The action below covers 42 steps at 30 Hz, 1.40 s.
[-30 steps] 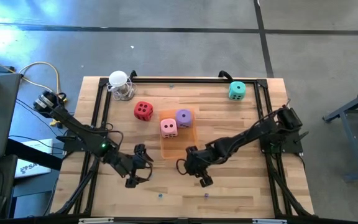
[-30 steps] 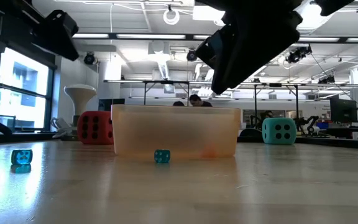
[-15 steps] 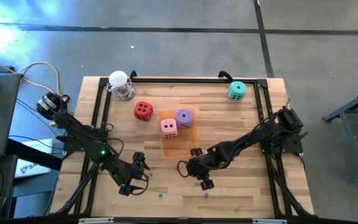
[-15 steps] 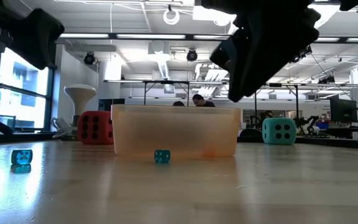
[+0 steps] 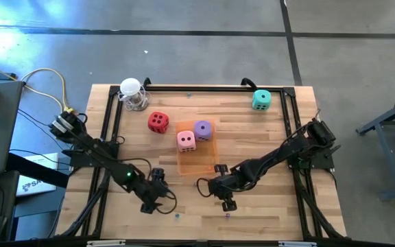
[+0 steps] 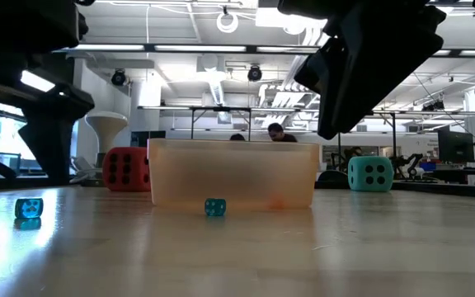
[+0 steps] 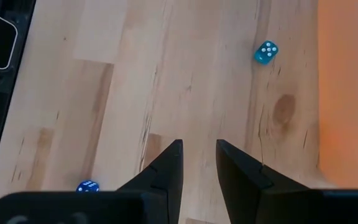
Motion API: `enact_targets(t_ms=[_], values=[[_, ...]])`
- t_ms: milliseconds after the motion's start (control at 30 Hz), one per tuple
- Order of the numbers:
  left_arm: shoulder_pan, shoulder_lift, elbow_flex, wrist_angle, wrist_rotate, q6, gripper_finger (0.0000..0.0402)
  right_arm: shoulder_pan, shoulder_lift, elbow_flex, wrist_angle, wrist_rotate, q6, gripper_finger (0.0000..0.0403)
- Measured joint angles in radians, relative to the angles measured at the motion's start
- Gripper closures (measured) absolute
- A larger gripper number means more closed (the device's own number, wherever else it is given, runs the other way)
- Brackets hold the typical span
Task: Pick & Place Dice
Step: Put the small light blue die into the orange bin
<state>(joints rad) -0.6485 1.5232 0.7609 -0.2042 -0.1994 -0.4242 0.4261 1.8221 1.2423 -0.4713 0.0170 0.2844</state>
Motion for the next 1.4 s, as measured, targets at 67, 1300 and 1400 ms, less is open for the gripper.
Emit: enact_targets(t_ms=[67, 1300, 1400], values=[[0.01, 0.006, 0.0, 0.017, 0.041, -0.004, 0.0002, 0.0, 0.0, 0.0, -0.001, 0.0, 0.0, 0.0318], [0.071, 0.007, 0.0, -0.017, 0.097, 0.117, 0.0002, 0.001, -0.001, 0.0, 0.004, 0.003, 0.0, 0.0318], [0.07, 0.007, 0.0, -0.015, 0.119, 0.117, 0.0002, 0.001, -0.001, 0.0, 0.004, 0.003, 0.0, 0.0318]])
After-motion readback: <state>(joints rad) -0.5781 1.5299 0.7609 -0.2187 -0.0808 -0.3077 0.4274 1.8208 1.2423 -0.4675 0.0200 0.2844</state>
